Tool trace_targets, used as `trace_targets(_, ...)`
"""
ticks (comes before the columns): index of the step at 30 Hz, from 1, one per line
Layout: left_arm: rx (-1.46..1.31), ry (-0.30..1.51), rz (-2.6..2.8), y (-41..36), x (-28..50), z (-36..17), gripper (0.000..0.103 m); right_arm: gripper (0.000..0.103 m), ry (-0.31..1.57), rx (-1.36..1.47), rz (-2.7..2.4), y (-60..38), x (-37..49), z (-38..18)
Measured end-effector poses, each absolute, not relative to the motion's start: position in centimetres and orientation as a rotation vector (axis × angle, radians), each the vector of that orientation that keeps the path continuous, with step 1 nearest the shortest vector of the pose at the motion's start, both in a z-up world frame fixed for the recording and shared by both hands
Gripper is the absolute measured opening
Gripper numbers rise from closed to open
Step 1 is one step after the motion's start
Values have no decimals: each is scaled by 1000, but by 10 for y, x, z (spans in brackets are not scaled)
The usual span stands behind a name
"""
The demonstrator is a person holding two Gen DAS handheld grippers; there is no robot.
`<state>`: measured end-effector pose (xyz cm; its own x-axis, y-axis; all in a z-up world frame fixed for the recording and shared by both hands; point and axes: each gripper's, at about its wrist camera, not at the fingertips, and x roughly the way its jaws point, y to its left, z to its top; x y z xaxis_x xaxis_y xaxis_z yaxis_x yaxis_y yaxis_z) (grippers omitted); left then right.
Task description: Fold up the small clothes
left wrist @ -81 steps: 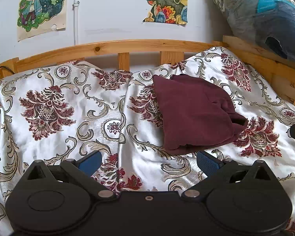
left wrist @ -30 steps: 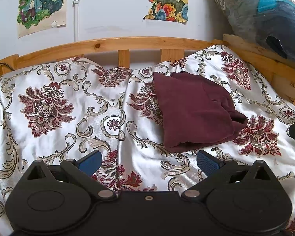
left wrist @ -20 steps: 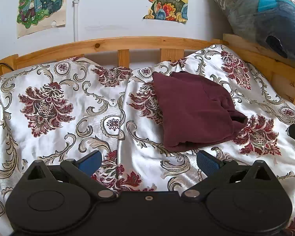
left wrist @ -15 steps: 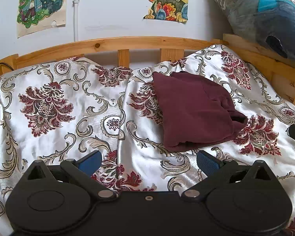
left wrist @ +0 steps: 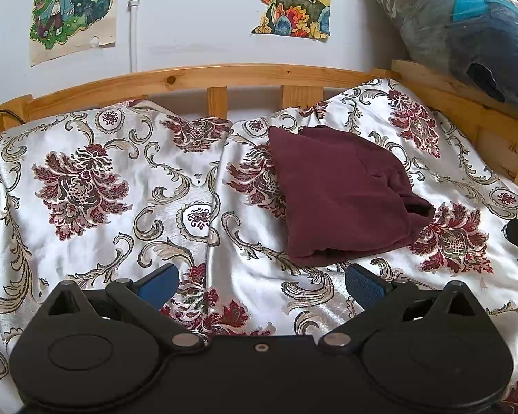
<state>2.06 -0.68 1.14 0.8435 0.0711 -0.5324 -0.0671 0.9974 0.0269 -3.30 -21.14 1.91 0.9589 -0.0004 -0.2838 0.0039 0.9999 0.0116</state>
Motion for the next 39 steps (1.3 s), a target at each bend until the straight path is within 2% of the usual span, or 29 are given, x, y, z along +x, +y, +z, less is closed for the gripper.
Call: trace_targets(39, 53, 601, 83, -7, 23, 9, 102, 103, 299, 3, 1, -212, -32, 15)
